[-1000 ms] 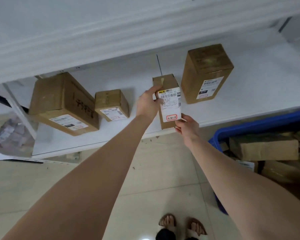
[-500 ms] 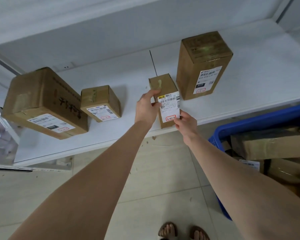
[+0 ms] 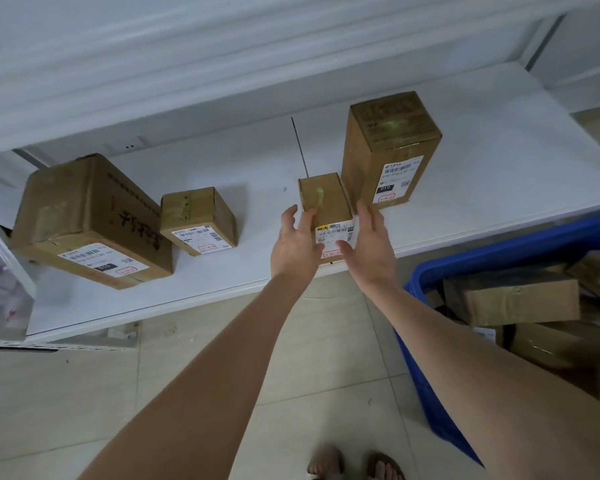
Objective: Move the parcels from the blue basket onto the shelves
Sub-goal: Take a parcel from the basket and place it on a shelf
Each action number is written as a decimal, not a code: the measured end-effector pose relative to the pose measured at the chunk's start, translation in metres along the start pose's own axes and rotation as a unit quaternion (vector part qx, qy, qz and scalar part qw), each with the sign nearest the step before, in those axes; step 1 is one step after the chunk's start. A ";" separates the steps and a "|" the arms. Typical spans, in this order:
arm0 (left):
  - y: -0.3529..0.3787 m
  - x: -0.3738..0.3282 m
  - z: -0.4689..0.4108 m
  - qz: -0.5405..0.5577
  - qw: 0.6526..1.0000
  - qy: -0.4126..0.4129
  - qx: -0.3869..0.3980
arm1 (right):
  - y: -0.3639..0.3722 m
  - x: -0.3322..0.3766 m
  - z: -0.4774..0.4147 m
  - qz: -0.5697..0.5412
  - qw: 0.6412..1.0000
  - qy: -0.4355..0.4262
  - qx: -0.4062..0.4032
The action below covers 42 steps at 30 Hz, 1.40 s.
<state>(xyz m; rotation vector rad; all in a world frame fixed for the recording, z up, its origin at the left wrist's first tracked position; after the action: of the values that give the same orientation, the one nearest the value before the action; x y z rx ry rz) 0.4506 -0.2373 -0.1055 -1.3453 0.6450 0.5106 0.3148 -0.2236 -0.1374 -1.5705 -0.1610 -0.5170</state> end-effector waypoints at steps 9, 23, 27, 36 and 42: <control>0.017 -0.013 0.001 -0.151 0.984 0.027 0.091 | -0.002 0.025 -0.017 0.188 0.975 -0.096 0.072; 0.013 -0.001 -0.043 -0.145 0.985 0.037 0.087 | 0.010 0.038 -0.061 0.194 0.976 -0.087 0.051; 0.011 0.000 -0.056 -0.148 0.985 0.034 0.083 | 0.012 0.040 -0.074 0.202 0.974 -0.082 0.055; 0.006 -0.001 -0.074 -0.155 0.984 0.025 0.082 | 0.014 0.045 -0.094 0.194 0.976 -0.085 0.053; -0.010 -0.022 -0.072 -0.170 0.981 0.017 0.089 | -0.009 0.042 -0.076 0.190 0.975 -0.086 0.078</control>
<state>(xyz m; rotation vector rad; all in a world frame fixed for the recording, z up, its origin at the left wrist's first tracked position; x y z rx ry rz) 0.4325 -0.3092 -0.0902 -1.2620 0.4622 0.1499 0.3310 -0.3055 -0.1131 -1.4451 -0.0291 -0.0652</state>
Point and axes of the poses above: each hand's wrist, its own z-axis away from the middle knuckle, its own y-axis out of the palm, x = y × z, the point moved 6 cm from there along -z, towards the middle knuckle, and after that the axes turned 15 degrees about z, right-handed, at the moved point
